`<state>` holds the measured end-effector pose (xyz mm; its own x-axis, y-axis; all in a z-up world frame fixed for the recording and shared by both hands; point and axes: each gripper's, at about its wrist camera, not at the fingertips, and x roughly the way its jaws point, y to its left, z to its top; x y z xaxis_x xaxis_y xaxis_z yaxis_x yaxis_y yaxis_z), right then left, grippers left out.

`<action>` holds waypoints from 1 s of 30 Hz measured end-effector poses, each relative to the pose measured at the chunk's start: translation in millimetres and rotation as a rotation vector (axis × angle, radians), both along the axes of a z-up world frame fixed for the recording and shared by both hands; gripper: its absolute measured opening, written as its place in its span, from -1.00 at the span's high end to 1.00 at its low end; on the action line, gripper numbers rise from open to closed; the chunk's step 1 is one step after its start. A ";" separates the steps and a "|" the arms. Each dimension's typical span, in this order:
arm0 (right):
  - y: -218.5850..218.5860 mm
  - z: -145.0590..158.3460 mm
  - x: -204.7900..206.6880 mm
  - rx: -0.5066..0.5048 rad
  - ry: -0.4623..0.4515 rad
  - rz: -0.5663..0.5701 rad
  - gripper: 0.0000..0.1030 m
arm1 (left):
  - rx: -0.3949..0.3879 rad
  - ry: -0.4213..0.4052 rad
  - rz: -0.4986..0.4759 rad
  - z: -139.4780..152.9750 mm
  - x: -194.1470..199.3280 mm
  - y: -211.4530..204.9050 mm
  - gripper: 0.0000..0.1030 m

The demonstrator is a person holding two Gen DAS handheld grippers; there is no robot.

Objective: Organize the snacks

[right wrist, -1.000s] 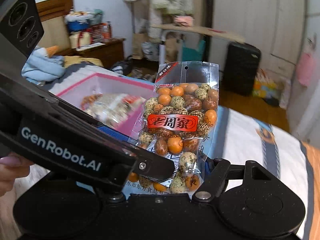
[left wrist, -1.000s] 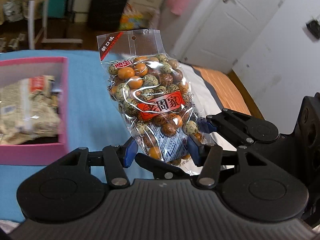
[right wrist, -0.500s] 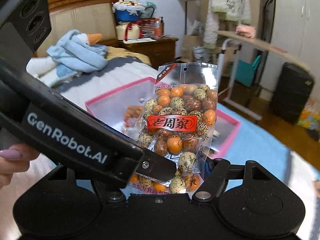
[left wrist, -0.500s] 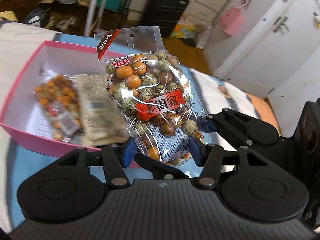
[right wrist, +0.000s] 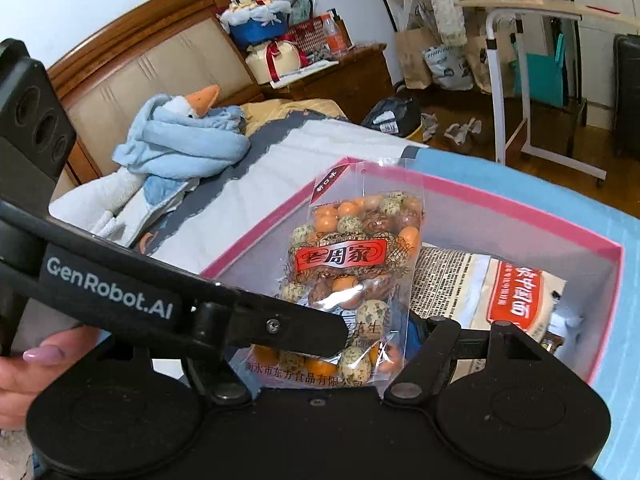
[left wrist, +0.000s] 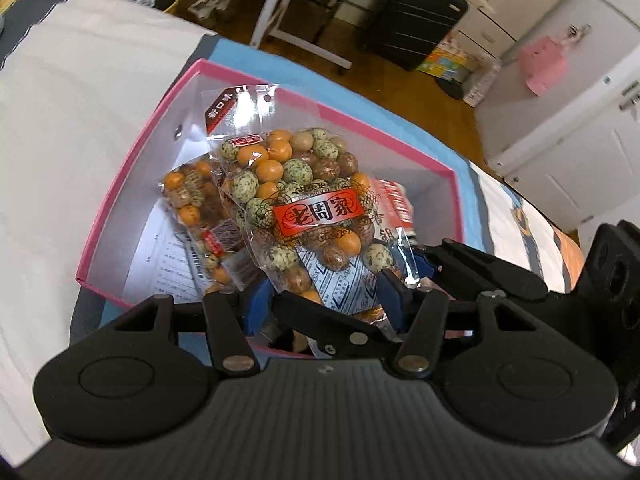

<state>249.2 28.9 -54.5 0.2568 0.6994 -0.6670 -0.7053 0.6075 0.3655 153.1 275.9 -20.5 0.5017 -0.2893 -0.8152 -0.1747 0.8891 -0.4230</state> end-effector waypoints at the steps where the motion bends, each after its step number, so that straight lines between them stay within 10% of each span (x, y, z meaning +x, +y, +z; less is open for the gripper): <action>1: 3.1 -2.5 1.5 -0.009 0.001 0.003 -0.51 | 0.000 0.004 0.012 -4.7 1.1 1.4 -0.12; 15: -79.2 35.6 -47.8 -0.018 -0.223 -0.071 -0.58 | 0.225 -0.151 0.064 15.9 -31.8 -31.7 -0.19; 30: -199.7 92.8 -93.6 -0.047 -0.345 -0.390 -0.58 | 0.244 -0.308 -0.094 85.8 -81.5 -114.1 -0.25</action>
<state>155.5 -170.8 38.3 0.7025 0.4797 -0.5258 -0.4982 0.8590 0.1180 71.6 161.8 65.3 0.7137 -0.1619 -0.6815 0.0140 0.9760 -0.2172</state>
